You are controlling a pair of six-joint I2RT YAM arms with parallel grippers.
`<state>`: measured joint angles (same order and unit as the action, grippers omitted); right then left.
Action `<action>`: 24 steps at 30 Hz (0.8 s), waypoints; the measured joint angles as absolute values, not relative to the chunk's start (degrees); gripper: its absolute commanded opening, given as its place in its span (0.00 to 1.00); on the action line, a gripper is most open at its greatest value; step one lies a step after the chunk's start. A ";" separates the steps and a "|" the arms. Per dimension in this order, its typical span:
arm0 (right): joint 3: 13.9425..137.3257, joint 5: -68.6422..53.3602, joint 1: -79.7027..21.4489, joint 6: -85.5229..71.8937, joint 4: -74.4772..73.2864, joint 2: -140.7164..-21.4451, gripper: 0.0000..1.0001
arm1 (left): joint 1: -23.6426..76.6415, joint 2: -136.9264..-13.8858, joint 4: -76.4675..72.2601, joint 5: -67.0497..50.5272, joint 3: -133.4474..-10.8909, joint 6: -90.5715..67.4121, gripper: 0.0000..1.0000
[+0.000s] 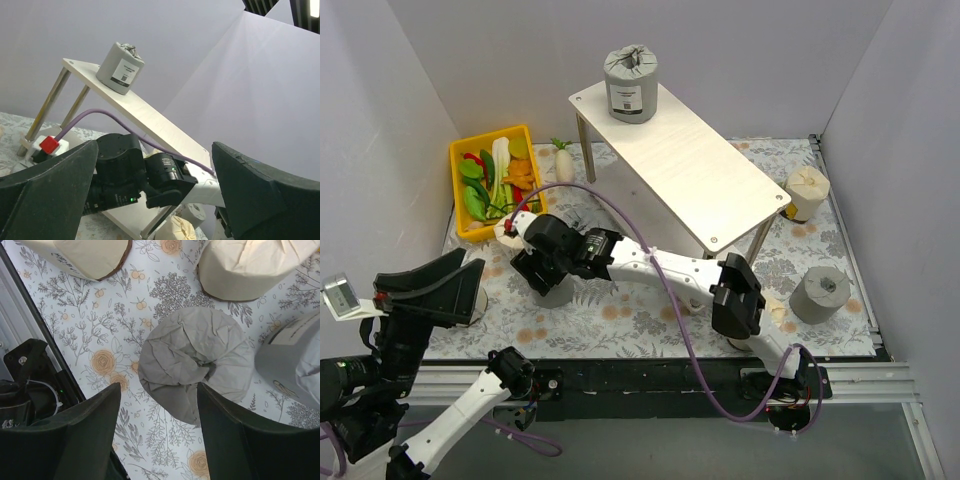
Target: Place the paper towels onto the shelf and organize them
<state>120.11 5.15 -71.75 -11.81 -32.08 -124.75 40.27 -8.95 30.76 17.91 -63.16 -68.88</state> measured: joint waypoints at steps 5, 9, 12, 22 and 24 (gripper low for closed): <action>120.49 5.15 -72.31 -11.60 -30.35 -127.35 0.72 | 40.27 -8.95 30.72 16.93 -63.40 -69.21 0.98; 120.51 5.15 -72.36 -10.57 -29.17 -129.60 0.70 | 40.27 -8.95 30.74 16.62 -63.37 -69.28 0.98; 120.60 5.61 -72.42 -9.39 -28.32 -131.24 0.66 | 40.27 -8.95 30.76 16.62 -63.37 -69.30 0.98; 113.47 8.93 -73.87 -2.74 -21.82 -128.53 0.42 | 40.27 -8.95 30.92 16.73 -62.41 -69.38 0.98; 108.68 8.95 -74.26 -0.34 -19.86 -125.73 0.41 | 40.27 -8.93 31.16 16.97 -62.30 -69.38 0.98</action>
